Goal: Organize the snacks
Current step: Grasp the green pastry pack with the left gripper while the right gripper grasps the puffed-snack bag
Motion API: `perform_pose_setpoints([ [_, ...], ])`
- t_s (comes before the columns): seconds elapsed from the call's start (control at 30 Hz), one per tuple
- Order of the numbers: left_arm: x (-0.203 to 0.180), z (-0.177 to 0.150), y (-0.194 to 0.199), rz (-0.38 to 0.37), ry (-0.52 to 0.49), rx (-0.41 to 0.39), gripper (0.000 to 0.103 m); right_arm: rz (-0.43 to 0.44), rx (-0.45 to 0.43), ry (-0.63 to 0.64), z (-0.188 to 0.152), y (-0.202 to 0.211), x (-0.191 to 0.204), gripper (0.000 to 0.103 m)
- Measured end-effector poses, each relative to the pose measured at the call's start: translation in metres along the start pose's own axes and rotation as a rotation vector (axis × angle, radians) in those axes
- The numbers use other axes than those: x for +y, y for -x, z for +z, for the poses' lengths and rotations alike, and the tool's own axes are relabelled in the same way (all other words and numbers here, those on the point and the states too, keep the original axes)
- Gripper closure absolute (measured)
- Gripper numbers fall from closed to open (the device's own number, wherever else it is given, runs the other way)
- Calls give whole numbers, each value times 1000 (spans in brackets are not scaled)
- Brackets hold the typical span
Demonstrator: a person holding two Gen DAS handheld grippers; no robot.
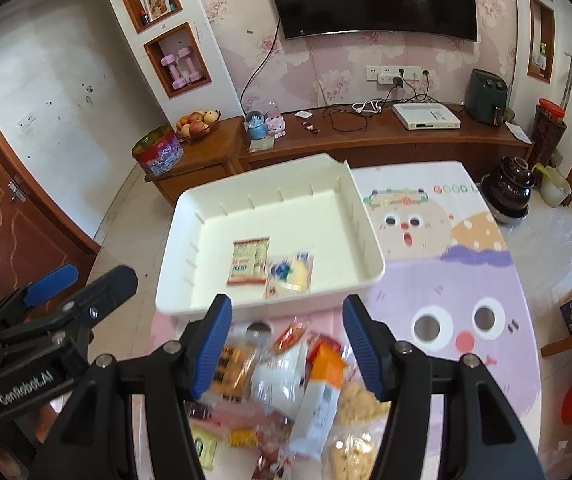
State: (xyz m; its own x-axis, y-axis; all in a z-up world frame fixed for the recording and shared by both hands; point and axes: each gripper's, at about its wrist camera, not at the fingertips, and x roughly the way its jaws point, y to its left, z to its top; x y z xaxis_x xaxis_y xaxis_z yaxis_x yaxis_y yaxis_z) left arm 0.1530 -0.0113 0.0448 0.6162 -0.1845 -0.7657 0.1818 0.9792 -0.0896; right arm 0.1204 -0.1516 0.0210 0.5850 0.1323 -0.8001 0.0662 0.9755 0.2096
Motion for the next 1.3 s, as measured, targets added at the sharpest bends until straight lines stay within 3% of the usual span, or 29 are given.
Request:
perform_pose_setpoints([
  [0.37, 10, -74, 21, 11, -57, -7, 9, -77, 1, 22, -69, 26, -13, 45],
  [0.7, 36, -171, -38, 48, -67, 234, 9, -145, 162, 14, -141, -9, -48, 45],
  [0.9, 54, -214, -76, 59, -4, 365, 9, -159, 256, -14, -175, -47, -63, 45],
  [1.17, 60, -239, -101, 65, 31, 431, 10, -149, 317, -48, -196, -80, -76, 45],
  [1.3, 62, -245, -110, 57, 51, 457, 20, -143, 324, -39, -195, -88, -74, 41],
])
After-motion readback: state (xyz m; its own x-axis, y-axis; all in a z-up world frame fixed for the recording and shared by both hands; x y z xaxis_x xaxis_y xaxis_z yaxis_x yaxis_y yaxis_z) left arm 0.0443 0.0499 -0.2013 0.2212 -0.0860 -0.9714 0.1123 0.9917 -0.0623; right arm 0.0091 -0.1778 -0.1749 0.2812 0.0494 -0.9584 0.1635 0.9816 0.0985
